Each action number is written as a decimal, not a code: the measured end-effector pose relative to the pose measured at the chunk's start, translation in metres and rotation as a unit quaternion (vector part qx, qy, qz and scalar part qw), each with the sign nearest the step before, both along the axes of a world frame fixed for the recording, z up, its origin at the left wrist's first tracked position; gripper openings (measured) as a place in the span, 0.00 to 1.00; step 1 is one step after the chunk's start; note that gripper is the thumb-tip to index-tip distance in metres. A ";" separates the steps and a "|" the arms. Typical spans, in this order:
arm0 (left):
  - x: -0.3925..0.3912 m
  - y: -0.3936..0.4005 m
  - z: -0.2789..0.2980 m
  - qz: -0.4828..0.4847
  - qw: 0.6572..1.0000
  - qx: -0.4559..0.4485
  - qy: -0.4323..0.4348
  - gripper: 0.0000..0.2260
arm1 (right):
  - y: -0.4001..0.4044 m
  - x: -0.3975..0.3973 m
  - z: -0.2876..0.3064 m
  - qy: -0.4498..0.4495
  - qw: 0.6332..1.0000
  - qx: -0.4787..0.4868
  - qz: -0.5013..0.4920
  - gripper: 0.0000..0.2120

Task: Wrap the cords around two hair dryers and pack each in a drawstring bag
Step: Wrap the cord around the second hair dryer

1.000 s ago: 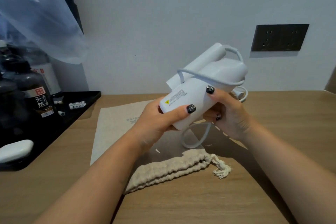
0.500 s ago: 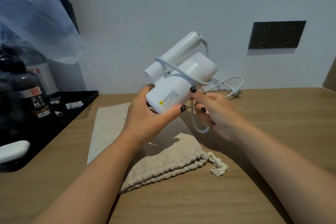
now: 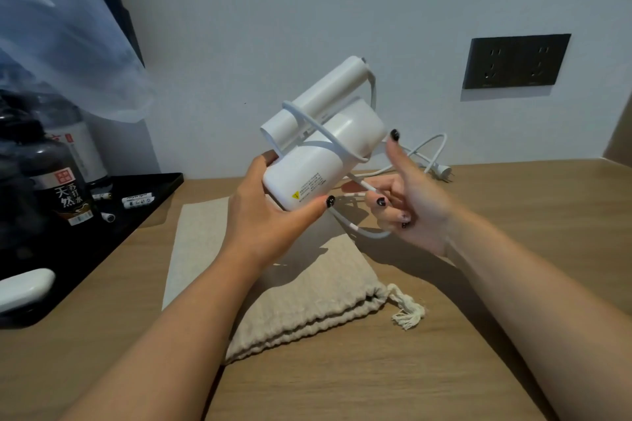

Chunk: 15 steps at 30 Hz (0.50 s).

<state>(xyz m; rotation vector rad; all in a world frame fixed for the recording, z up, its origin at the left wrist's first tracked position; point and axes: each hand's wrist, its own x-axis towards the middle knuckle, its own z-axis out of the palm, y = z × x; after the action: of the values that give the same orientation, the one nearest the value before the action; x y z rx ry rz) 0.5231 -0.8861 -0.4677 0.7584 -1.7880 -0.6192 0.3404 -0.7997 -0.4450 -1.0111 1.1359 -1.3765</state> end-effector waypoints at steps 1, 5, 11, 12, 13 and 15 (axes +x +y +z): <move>0.000 -0.001 0.000 0.004 1.000 -0.002 0.003 0.32 | 0.001 -0.003 0.002 -0.016 1.000 0.004 0.017 0.40; 0.001 0.000 -0.001 0.010 0.999 -0.015 -0.042 0.31 | 0.001 -0.004 0.003 0.029 0.999 0.024 0.016 0.44; 0.000 -0.003 -0.006 0.031 0.990 -0.082 -0.113 0.34 | 0.001 0.002 0.002 0.092 0.994 0.042 -0.028 0.44; -0.001 -0.003 -0.006 0.038 0.986 -0.105 -0.128 0.35 | 0.001 0.003 0.003 0.088 0.995 0.039 -0.036 0.43; -0.001 -0.004 -0.007 0.047 0.980 -0.129 -0.145 0.35 | 0.001 0.004 0.003 0.082 0.995 0.035 -0.042 0.43; -0.002 -0.007 -0.008 0.068 0.965 -0.181 -0.178 0.33 | 0.001 0.006 0.003 0.067 0.996 0.035 -0.047 0.44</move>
<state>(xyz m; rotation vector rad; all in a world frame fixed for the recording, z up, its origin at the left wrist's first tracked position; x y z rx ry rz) 0.5209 -0.8928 -0.4754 0.7607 -2.0777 -0.0551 0.3466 -0.7983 -0.4418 -1.0218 1.3369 -1.3481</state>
